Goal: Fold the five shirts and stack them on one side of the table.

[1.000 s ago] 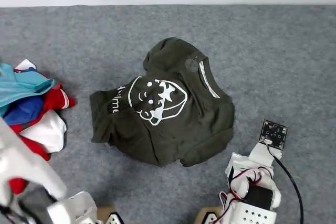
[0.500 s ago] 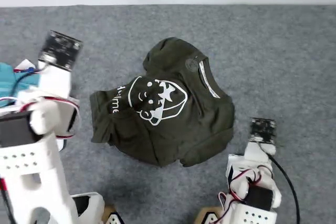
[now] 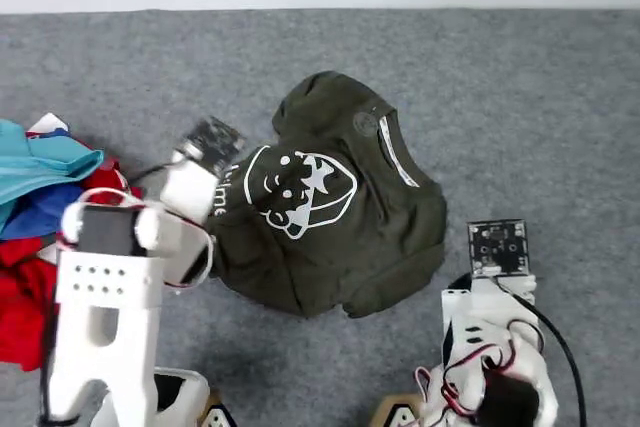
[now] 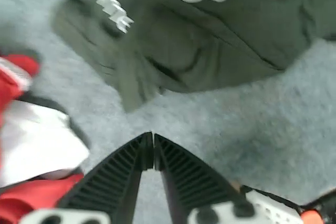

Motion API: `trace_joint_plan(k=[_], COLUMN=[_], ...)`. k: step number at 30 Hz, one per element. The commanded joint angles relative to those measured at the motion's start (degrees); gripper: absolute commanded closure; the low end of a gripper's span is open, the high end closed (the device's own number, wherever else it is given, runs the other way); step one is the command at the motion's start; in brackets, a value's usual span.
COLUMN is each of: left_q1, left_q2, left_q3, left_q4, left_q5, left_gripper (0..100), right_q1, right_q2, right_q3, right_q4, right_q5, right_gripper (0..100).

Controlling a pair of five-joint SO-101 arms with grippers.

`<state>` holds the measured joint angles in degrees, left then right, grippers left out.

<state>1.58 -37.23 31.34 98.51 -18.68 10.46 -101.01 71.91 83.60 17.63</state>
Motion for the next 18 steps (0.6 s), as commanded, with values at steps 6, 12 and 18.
trace_joint_plan(k=[6, 12, 18], left_q1=[0.6, -0.3, -3.4], left_q2=[-0.7, -0.7, -0.7], left_q3=[6.1, 8.9, 13.9], left_q4=[-9.7, -14.3, -23.0], left_q5=[2.4, 2.4, 2.1], left_gripper=[99, 85, 82], right_q1=[-8.5, -9.8, -9.8], right_q2=[26.4, 46.1, 57.2], right_q3=[-17.1, -27.7, -31.5], right_q4=[0.1, 0.2, -0.5], right_q5=[1.7, 1.8, 6.4], right_gripper=[98.7, 98.4, 98.3])
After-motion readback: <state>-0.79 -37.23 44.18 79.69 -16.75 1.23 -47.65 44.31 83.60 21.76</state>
